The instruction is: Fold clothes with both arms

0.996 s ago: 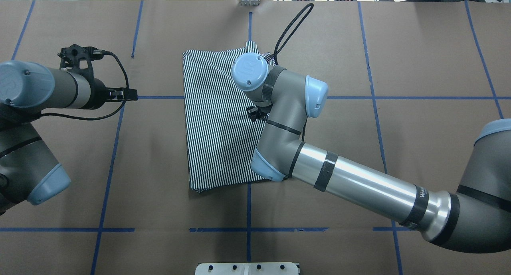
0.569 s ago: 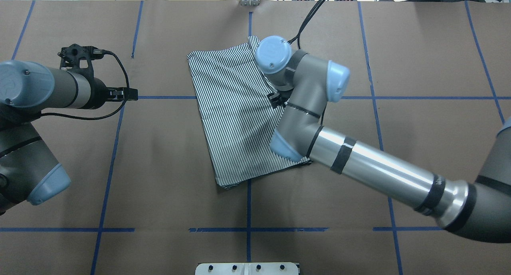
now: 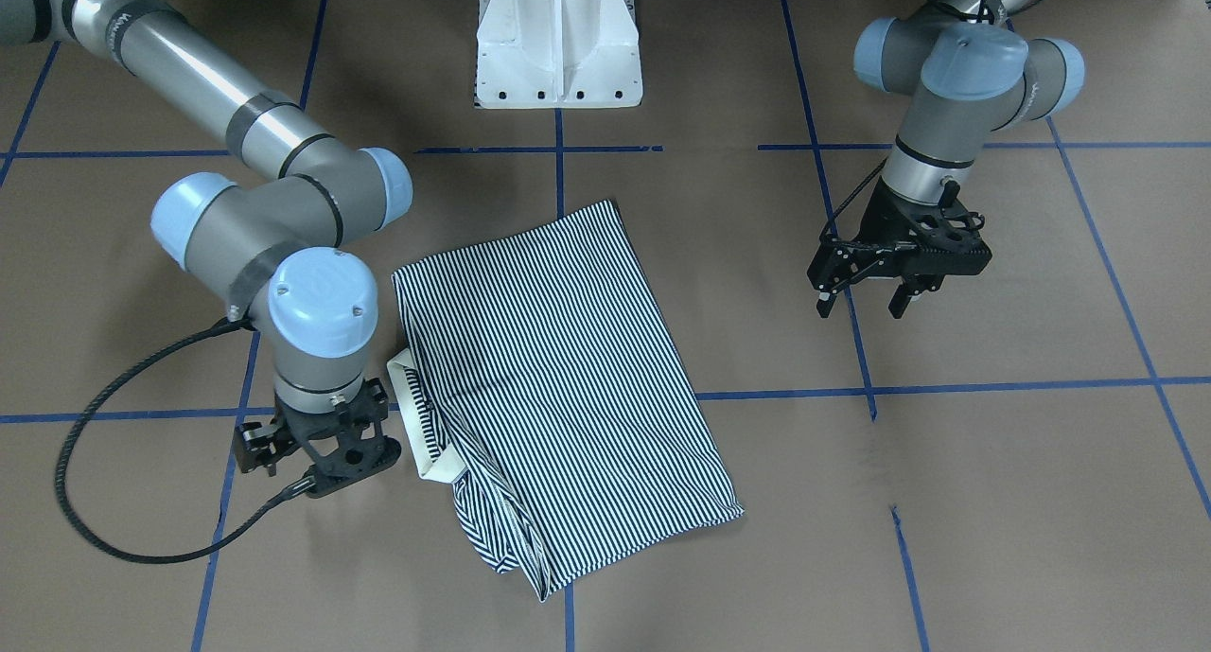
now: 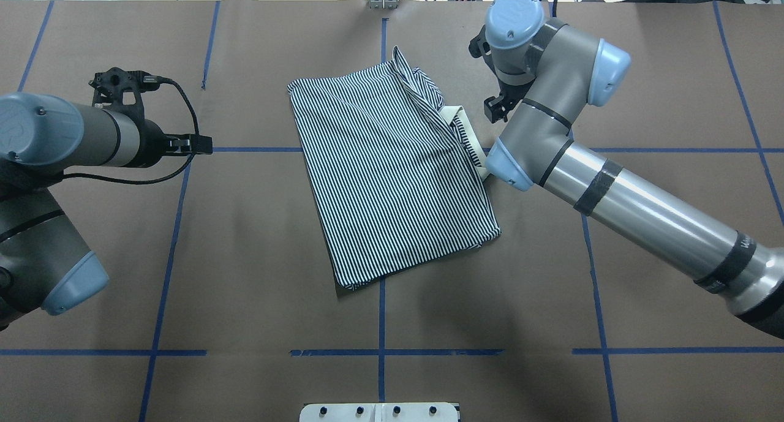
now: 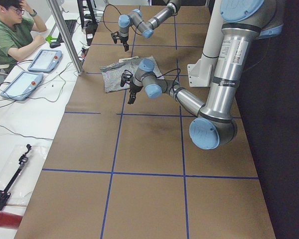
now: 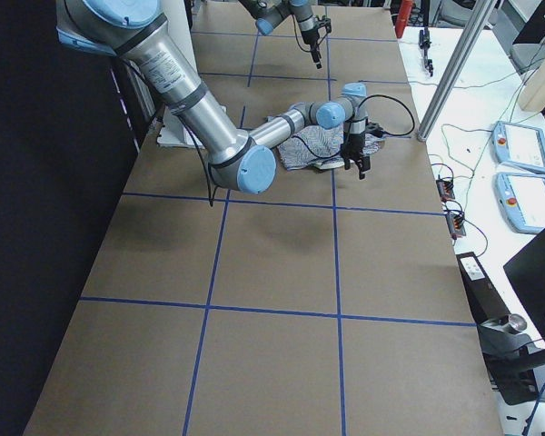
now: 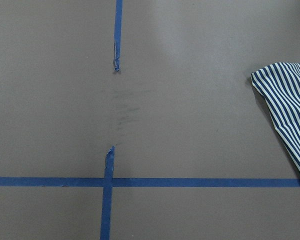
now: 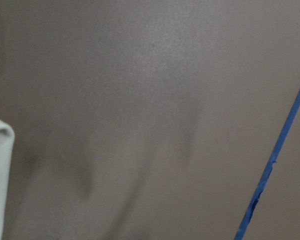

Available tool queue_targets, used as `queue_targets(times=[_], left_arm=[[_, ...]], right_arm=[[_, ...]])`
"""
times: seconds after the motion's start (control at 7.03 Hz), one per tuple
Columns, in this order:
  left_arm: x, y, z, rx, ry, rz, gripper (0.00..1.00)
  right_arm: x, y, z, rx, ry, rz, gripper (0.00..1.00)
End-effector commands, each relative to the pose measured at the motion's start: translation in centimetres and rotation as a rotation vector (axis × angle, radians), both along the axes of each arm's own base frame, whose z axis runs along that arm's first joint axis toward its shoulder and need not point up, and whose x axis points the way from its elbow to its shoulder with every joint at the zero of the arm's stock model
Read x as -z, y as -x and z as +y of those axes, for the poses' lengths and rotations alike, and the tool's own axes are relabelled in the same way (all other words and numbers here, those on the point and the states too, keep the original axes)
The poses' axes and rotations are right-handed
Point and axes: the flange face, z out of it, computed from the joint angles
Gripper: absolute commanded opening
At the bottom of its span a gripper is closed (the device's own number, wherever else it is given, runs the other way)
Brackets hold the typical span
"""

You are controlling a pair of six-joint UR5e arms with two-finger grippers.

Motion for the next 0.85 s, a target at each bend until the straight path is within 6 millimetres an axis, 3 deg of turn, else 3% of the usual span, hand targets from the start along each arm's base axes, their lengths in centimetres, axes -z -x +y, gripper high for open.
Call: queue_targets(times=[0.0,0.14,0.28,0.43,0.57,0.71], left_arm=[[0.1,0.1,0.0,0.000,-0.003,0.000,1.00],[0.6,0.4,0.1,-0.002,-0.014,0.004,1.00],[0.7,0.5,0.3,-0.026,-0.005,0.016,1.00],[0.8,0.8,0.1,-0.034,0.003,0.024,1.00],[0.7,1.1,-0.1,-0.028,0.004,0.023,1.00],[0.6,1.3,-0.3,-0.025,0.006,0.022,1.00]], right_arm=[[4.3,0.4,-0.8,-0.029,-0.038,-0.075,1.00],[7.6,1.6,-0.9,-0.041,-0.047,-0.113,1.00],[10.9,4.0,-1.1,-0.083,-0.046,-0.163,1.00],[11.8,7.3,-1.7,-0.110,-0.055,-0.218,1.00],[11.5,9.2,-1.8,-0.117,-0.078,-0.240,1.00],[12.9,11.0,-1.8,-0.121,-0.104,-0.236,1.00]])
